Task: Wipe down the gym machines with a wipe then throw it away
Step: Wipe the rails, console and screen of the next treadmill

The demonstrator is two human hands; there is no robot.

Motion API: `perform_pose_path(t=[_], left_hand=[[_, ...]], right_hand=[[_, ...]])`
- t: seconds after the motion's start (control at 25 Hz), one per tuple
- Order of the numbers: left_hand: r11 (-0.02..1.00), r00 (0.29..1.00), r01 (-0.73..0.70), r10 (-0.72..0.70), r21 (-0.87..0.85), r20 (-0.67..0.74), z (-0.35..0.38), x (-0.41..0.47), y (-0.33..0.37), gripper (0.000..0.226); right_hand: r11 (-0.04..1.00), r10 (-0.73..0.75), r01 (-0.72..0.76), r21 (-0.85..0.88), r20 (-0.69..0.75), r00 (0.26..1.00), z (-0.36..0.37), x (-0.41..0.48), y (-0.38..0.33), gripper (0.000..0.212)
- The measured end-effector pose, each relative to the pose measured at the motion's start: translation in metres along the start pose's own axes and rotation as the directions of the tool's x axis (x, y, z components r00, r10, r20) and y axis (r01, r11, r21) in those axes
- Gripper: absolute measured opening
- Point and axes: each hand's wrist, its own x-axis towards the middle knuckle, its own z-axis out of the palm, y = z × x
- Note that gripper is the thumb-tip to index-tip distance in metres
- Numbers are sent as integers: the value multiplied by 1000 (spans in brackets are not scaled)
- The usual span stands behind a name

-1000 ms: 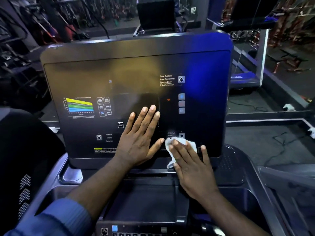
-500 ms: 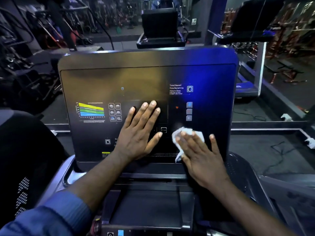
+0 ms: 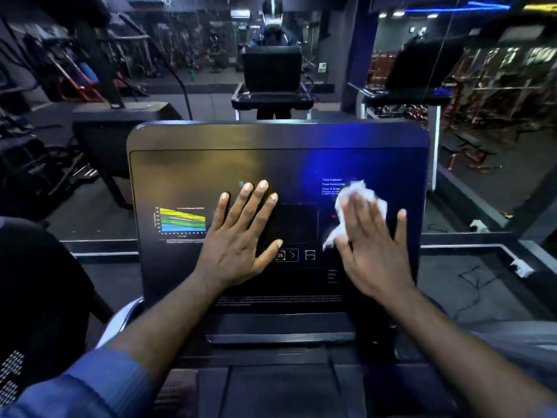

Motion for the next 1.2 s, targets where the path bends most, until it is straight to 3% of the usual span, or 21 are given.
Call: perform_pose_path(t=[0.08,0.12,0.2,0.28,0.32,0.44,0.48,0.6,0.68,0.8,0.88,1.0,1.08,1.16,1.2], left_hand=[[1000,1000,-14,14,-11,-3,1,-1,-3,89],[1000,1000,-20,19,-19,-7,1,-2,-6,89],[999,999,-41,41,-21,-20,0,-2,-17,89],[998,998,-65,65,3,-17,-3,-3,-31,89],[997,997,-71,71,16,-14,-5,-4,-38,88],[995,995,-98,98,-10,2,-6,-9,-51,89],[994,995,-103,103,-20,5,-6,-11,-52,90],[994,995,-99,99,-49,1,-7,-20,-62,93],[996,997,-77,77,-49,0,-9,-26,-75,95],[995,997,-78,77,-68,-17,-11,-33,-91,94],[989,995,-92,87,-113,-52,-12,-35,-96,92],[974,993,-96,78,-207,-94,-10,-40,-103,88],[973,991,-113,95,-200,-99,-8,-43,-106,88],[980,989,-131,120,-149,-84,-6,-43,-108,90],[981,988,-147,138,-129,-74,-6,-43,-108,92]], right_hand=[[979,171,-167,119,-24,985,-16,40,-27,76],[979,153,-148,137,-28,988,-19,47,-48,76],[997,-23,24,71,-9,1000,-8,29,-78,75],[995,-101,101,0,35,994,1,-8,-66,72],[999,-50,51,-18,51,997,-1,-12,-52,71],[945,316,-318,80,42,948,-20,35,-43,72],[930,346,-348,117,40,937,-27,54,-61,74],[995,65,-66,76,8,998,-22,57,-125,74],[999,10,-14,48,73,997,-15,25,-128,72],[946,285,-298,128,108,952,-21,39,-123,73],[901,360,-367,230,73,930,-31,82,-150,77],[980,86,-86,180,4,996,-25,83,-206,77],[994,-84,80,70,51,995,-9,34,-208,74],[998,-60,59,11,90,994,0,6,-180,72],[1000,27,-28,4,95,995,3,9,-167,72]])
